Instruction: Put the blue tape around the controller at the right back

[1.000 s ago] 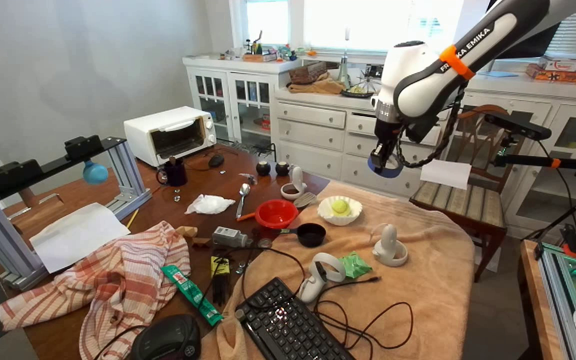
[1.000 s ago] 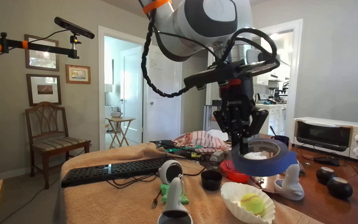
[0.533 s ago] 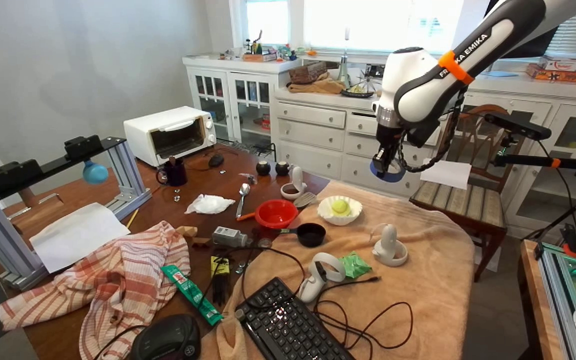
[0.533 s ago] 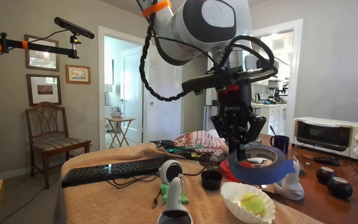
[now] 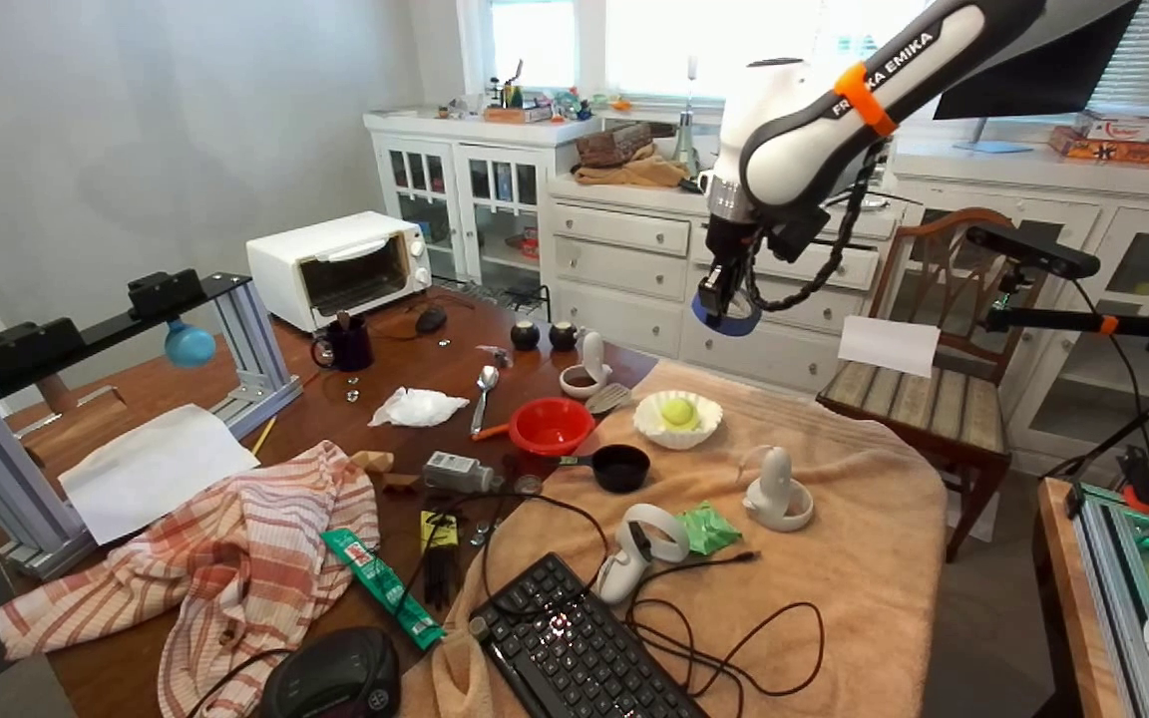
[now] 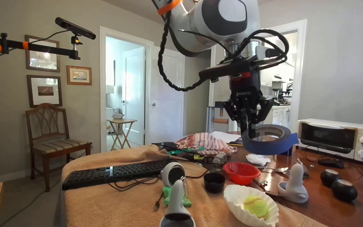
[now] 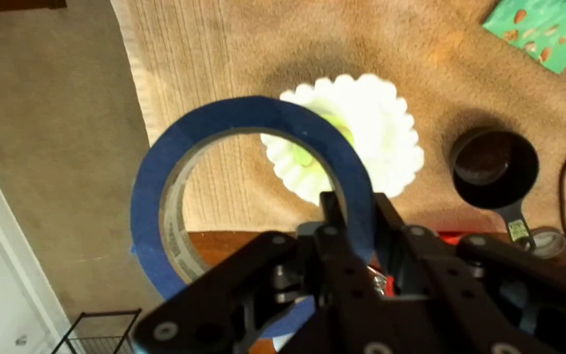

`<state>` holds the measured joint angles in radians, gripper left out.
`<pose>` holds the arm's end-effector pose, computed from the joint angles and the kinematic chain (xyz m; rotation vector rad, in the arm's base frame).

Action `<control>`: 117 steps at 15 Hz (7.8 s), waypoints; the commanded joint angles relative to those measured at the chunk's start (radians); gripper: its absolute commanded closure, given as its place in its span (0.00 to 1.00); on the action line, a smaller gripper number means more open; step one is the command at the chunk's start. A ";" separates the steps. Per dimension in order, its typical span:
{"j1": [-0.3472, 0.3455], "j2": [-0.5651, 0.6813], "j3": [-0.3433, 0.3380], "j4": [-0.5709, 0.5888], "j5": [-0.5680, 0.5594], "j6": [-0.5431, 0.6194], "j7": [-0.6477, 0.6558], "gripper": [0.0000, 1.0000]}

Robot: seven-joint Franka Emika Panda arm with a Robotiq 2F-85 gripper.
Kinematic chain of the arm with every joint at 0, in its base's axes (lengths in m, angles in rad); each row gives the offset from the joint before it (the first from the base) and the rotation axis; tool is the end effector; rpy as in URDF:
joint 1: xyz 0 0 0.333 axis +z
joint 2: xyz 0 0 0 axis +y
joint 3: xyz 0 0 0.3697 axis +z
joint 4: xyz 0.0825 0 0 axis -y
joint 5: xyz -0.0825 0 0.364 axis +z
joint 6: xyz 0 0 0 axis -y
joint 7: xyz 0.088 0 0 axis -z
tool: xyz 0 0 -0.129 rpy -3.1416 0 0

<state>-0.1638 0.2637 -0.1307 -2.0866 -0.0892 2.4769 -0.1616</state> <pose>0.5715 -0.1707 0.3557 3.0167 -0.0898 0.1563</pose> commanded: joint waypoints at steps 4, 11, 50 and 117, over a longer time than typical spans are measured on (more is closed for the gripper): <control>0.008 0.207 0.036 0.439 0.005 -0.369 -0.041 0.95; -0.015 0.433 0.031 0.817 0.009 -0.492 -0.017 0.95; -0.053 1.028 0.121 1.545 0.025 -0.431 -0.063 0.95; -0.005 0.981 0.101 1.502 0.021 -0.634 -0.055 0.00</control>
<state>-0.1666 1.2964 -0.0539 -0.5564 -0.0850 1.9477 -0.1687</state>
